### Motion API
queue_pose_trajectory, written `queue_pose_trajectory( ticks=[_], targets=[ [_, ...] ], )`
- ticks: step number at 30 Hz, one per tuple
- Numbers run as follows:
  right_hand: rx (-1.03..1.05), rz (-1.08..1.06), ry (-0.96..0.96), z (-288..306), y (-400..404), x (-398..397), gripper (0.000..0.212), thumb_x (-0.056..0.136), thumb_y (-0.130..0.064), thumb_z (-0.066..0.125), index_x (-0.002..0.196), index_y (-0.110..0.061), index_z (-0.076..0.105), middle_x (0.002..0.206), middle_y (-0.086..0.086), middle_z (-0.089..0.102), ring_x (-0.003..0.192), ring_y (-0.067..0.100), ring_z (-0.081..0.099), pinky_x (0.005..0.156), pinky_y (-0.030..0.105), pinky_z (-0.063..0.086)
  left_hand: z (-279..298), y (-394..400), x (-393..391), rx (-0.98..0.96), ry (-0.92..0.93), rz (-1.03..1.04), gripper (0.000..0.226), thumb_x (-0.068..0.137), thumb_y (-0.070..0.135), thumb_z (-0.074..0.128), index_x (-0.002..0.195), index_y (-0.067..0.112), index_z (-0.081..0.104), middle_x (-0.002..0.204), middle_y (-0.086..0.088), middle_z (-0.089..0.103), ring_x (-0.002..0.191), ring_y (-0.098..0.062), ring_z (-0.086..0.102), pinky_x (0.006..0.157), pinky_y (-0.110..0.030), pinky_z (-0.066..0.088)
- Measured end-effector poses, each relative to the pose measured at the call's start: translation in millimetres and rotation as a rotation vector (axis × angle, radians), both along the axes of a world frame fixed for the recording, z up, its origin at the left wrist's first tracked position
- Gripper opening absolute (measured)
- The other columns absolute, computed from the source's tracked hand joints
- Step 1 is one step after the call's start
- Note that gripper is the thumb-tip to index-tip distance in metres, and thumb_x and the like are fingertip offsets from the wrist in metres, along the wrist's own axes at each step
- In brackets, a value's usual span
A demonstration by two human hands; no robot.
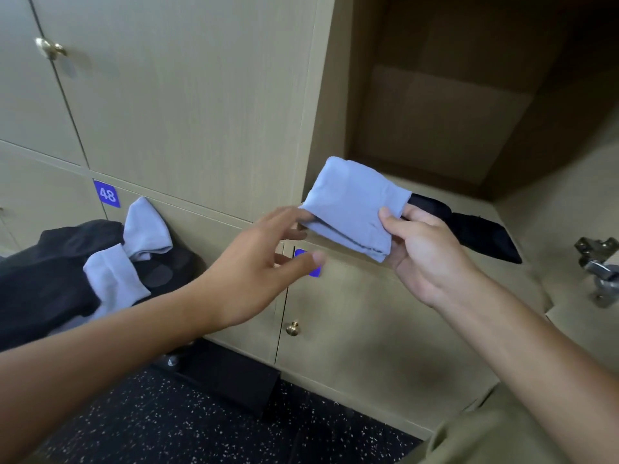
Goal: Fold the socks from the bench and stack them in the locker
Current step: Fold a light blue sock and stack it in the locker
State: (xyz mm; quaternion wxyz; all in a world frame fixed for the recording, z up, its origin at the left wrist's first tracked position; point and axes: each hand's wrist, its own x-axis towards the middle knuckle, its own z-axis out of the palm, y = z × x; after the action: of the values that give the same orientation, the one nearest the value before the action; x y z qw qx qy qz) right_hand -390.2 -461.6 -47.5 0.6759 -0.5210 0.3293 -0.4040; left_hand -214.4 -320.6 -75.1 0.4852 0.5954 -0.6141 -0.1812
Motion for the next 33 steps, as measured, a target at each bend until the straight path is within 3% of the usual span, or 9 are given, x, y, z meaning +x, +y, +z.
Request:
queue_pose_trajectory(
  ticks=[3, 7, 11, 13, 17, 22, 27, 30, 33],
  targets=[
    [0.014, 0.052, 0.005, 0.0, -0.8, -0.7, 0.028, 0.103, -0.008, 0.054, 0.130, -0.007, 0.062, 0.118, 0.009, 0.074, 0.104, 0.025, 0.073, 0.076, 0.032, 0.062, 7.6, -1.2, -0.1, -0.082, 0.323, 0.025, 0.015, 0.100, 0.019, 0.063, 0.105, 0.021, 0.049, 0.111, 0.012, 0.067, 0.100, -0.014, 0.069, 0.092, -0.045, 0.059],
    [-0.038, 0.121, 0.031, -1.9, 4.6, 2.7, 0.027, 0.102, -0.005, 0.054, 0.129, -0.005, 0.060, 0.118, 0.011, 0.074, 0.106, 0.026, 0.072, 0.084, 0.035, 0.062, 13.0, -4.0, -0.6, -0.058, 0.595, 0.059, 0.026, 0.098, 0.017, 0.063, 0.109, 0.015, 0.040, 0.100, -0.011, 0.070, 0.082, -0.012, 0.071, 0.091, -0.042, 0.061],
    [-0.063, 0.131, 0.057, -6.4, 10.5, 8.4, 0.024, 0.101, -0.004, 0.056, 0.125, -0.003, 0.060, 0.116, 0.013, 0.074, 0.101, 0.025, 0.073, 0.082, 0.036, 0.062, 8.9, -5.3, 1.5, -0.011, 0.530, 0.110, 0.032, 0.095, 0.012, 0.069, 0.106, 0.022, 0.041, 0.105, -0.012, 0.069, 0.077, -0.018, 0.071, 0.069, -0.024, 0.058],
    [-0.086, 0.127, 0.093, -8.8, 12.2, 10.2, 0.022, 0.101, -0.009, 0.058, 0.123, -0.004, 0.061, 0.109, 0.009, 0.076, 0.095, 0.021, 0.074, 0.078, 0.036, 0.062, 5.7, -5.9, 3.9, 0.002, 0.418, 0.144, 0.031, 0.093, 0.010, 0.071, 0.103, 0.025, 0.047, 0.105, -0.007, 0.067, 0.074, -0.018, 0.069, 0.063, -0.025, 0.053],
    [-0.155, 0.044, 0.189, -10.8, 11.2, 10.6, 0.023, 0.099, -0.019, 0.064, 0.118, -0.006, 0.065, 0.101, 0.005, 0.078, 0.091, 0.020, 0.075, 0.082, 0.044, 0.060, 6.4, -7.2, 3.4, 0.001, 0.415, 0.089, 0.017, 0.093, 0.000, 0.069, 0.100, 0.015, 0.065, 0.113, -0.002, 0.067, 0.074, -0.021, 0.070, 0.064, -0.025, 0.060],
    [-0.168, -0.100, 0.243, -18.6, 2.5, 10.8, 0.024, 0.094, -0.021, 0.070, 0.114, -0.021, 0.057, 0.109, 0.006, 0.075, 0.103, 0.028, 0.072, 0.097, 0.055, 0.055, 5.1, -12.7, 4.4, 0.047, 0.425, 0.106, 0.032, 0.091, 0.000, 0.073, 0.111, 0.025, 0.075, 0.128, 0.012, 0.066, 0.077, -0.035, 0.075, 0.066, -0.023, 0.061],
    [-0.265, -0.066, 0.300, -21.1, 3.5, 5.0, 0.031, 0.095, -0.020, 0.068, 0.107, -0.033, 0.043, 0.108, 0.005, 0.072, 0.100, 0.032, 0.071, 0.092, 0.055, 0.056, -0.3, -22.2, 4.4, 0.051, 0.403, 0.126, 0.032, 0.090, 0.003, 0.075, 0.111, 0.027, 0.074, 0.124, 0.006, 0.067, 0.079, -0.019, 0.076, 0.061, -0.024, 0.061],
    [-0.321, 0.058, 0.368, -16.9, 3.4, -4.3, 0.024, 0.093, -0.016, 0.070, 0.097, -0.033, 0.054, 0.112, 0.007, 0.070, 0.095, 0.026, 0.069, 0.092, 0.056, 0.054, -3.0, -29.9, 3.1, 0.046, 0.442, 0.123, 0.030, 0.089, 0.000, 0.074, 0.109, 0.023, 0.074, 0.120, 0.002, 0.068, 0.077, -0.011, 0.075, 0.059, -0.022, 0.060],
    [-0.344, 0.170, 0.386, -9.1, -0.1, -17.4, 0.030, 0.088, 0.002, 0.071, 0.103, -0.023, 0.065, 0.121, 0.006, 0.064, 0.094, 0.022, 0.070, 0.086, 0.041, 0.057, -4.4, -36.0, 2.3, 0.043, 0.438, 0.120, 0.030, 0.089, -0.001, 0.074, 0.109, 0.023, 0.074, 0.119, 0.001, 0.068, 0.076, -0.011, 0.074, 0.059, -0.022, 0.060]
  ],
)
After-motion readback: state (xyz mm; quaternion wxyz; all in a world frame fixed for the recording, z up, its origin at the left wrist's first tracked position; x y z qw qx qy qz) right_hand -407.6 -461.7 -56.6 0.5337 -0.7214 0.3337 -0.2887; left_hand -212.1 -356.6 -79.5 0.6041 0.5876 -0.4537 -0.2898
